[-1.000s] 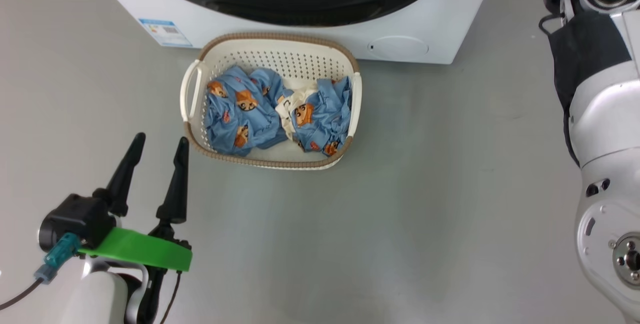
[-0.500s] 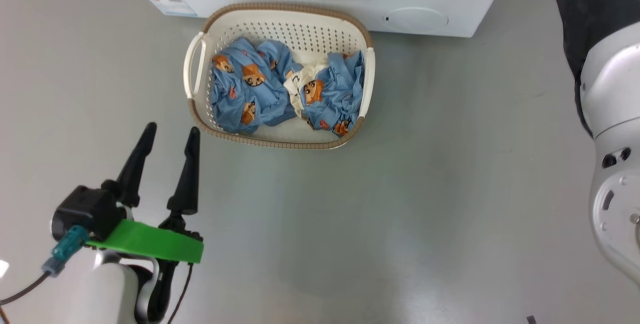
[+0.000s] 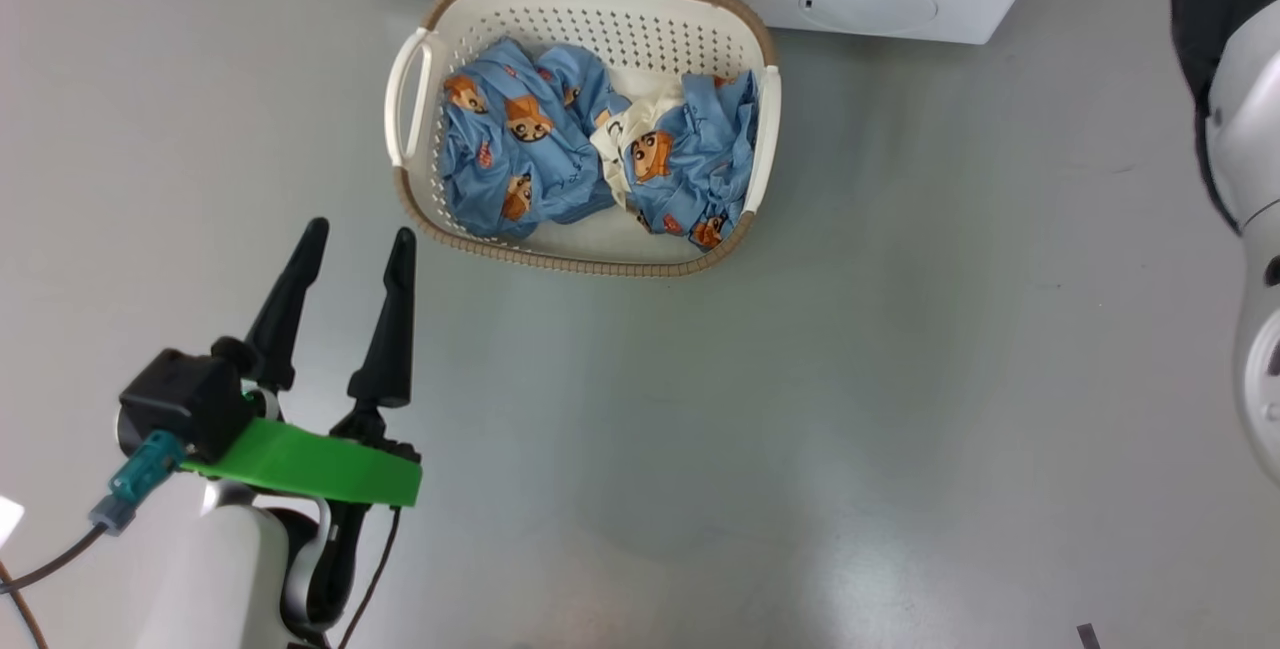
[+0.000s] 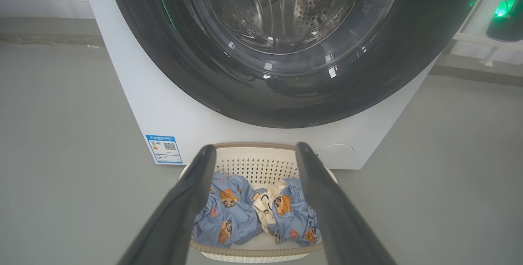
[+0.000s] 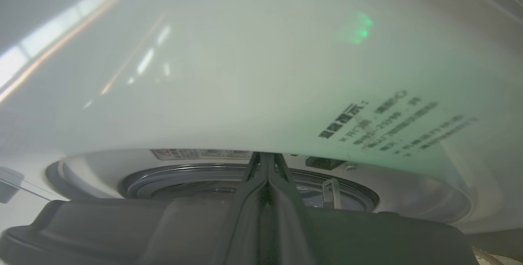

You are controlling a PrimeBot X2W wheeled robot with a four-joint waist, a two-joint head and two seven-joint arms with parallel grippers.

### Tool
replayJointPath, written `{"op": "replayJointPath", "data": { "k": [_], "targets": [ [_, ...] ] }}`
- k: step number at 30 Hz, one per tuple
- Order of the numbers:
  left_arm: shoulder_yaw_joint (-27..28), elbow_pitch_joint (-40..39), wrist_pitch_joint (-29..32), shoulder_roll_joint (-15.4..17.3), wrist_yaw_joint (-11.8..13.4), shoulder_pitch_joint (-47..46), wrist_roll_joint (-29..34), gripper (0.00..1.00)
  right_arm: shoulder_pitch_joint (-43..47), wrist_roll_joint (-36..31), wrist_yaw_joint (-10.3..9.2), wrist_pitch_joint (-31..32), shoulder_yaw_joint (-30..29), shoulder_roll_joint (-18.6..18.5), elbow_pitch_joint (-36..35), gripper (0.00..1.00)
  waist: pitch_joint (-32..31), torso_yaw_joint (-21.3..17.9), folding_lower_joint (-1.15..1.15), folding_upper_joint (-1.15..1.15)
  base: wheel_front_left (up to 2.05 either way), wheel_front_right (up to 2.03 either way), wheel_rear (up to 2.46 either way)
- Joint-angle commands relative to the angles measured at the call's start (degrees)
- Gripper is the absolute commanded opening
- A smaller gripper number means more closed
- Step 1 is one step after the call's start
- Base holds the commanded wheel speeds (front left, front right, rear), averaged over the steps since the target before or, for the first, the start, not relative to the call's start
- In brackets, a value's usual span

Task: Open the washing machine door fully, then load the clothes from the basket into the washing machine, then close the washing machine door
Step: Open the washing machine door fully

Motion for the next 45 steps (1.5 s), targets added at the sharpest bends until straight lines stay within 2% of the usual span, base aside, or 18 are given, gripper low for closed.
{"op": "replayJointPath", "data": {
  "k": [1, 12, 20, 31, 45],
  "targets": [
    [1.82, -1.28, -0.36, 1.5, -0.13, -0.9, -0.59, 1.0, -2.55, -0.94, 0.09, 0.92, 0.34, 2.88, -0.77, 0.0, 0.16, 0.18, 0.0, 0.0, 0.0, 0.0, 0.0],
    [1.9, -1.39, -0.36, 1.13, -0.13, -0.85, -0.59, 1.0, -2.17, 0.35, 0.09, 9.95, 1.13, 2.98, 0.82, 0.0, -0.1, 0.05, 0.0, 0.0, 0.0, 0.0, 0.0],
    [2.09, -2.43, -0.36, 1.15, -0.13, -0.58, -0.11, 1.0, 0.29, 1.67, 0.09, 17.72, 1.98, 3.01, -0.68, 0.0, -1.3, -0.24, 0.0, 0.0, 0.0, 0.0, 0.0],
    [2.47, -2.81, -0.36, 1.33, -0.13, 0.95, 0.57, 1.0, 7.22, 4.88, 0.09, 29.26, 4.6, 3.04, -7.15, 0.0, -4.47, -1.11, 0.0, 0.0, 0.0, 0.0, 0.0],
    [2.72, -3.35, -0.36, 2.15, -0.13, 2.83, 1.13, 1.0, 20.84, 15.62, 0.09, 41.97, 12.02, 3.04, -19.08, 0.0, -8.61, -1.95, 0.0, 0.0, 0.0, 0.0, 0.0]
  ]
}}
